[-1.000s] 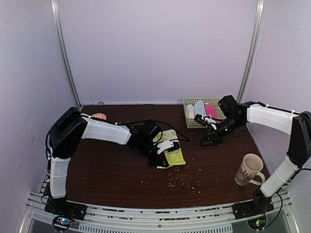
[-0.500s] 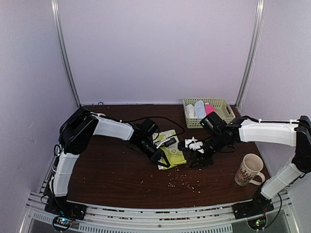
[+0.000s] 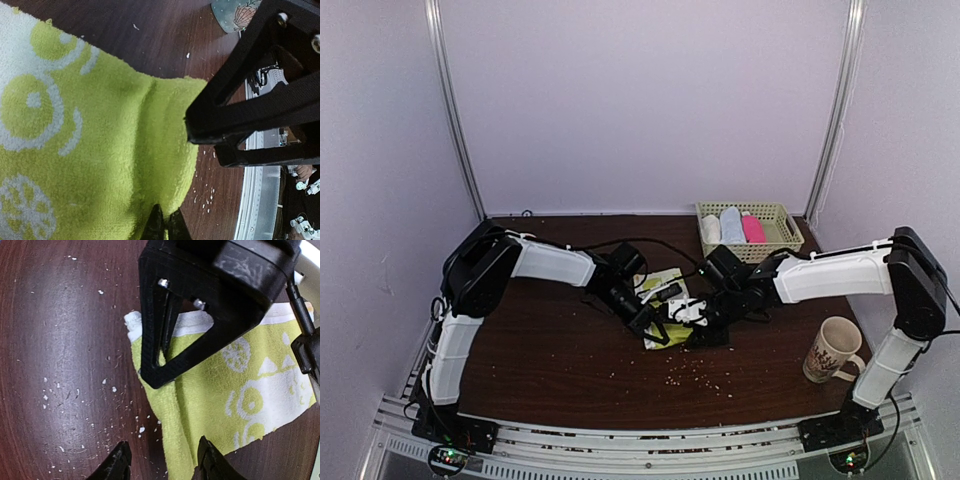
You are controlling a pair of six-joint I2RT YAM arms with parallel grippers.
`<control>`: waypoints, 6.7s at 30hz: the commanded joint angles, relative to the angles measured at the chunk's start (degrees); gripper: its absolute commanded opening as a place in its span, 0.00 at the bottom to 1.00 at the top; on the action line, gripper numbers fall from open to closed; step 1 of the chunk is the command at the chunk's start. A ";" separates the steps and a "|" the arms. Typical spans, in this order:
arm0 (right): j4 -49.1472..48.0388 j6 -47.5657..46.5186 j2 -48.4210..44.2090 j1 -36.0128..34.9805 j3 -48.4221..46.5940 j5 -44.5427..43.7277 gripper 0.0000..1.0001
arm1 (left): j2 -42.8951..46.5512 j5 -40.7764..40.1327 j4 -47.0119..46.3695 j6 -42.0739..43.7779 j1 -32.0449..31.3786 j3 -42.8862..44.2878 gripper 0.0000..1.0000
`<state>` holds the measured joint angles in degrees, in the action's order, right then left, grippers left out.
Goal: Roll the towels
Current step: Roll the towel at the center of the board.
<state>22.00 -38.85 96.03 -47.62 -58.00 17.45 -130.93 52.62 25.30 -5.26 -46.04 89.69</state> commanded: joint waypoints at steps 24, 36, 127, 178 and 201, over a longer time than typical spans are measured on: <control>8.75 -0.06 9.92 7.18 -8.88 14.32 0.00 | 18.05 -7.41 -42.91 -11.71 1.29 -28.00 0.37; 17.96 0.57 17.52 10.99 -16.81 21.48 0.01 | 21.72 -22.36 -68.58 -5.85 -3.26 -42.30 0.50; 47.29 12.35 44.73 15.45 -39.48 31.29 0.02 | 25.73 -38.66 -28.78 1.74 -4.87 -35.06 0.19; 52.84 9.01 32.33 21.83 -43.02 33.86 0.32 | 8.23 -45.72 -4.76 29.99 -15.63 -13.58 0.19; 47.18 -16.06 -9.41 21.52 -18.39 39.50 0.30 | -5.41 2.84 12.03 6.78 -1.91 7.45 0.15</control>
<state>60.90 -43.09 86.24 -21.56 -77.89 54.54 -133.23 47.13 32.71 6.46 -49.04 96.09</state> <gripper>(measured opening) 0.302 0.148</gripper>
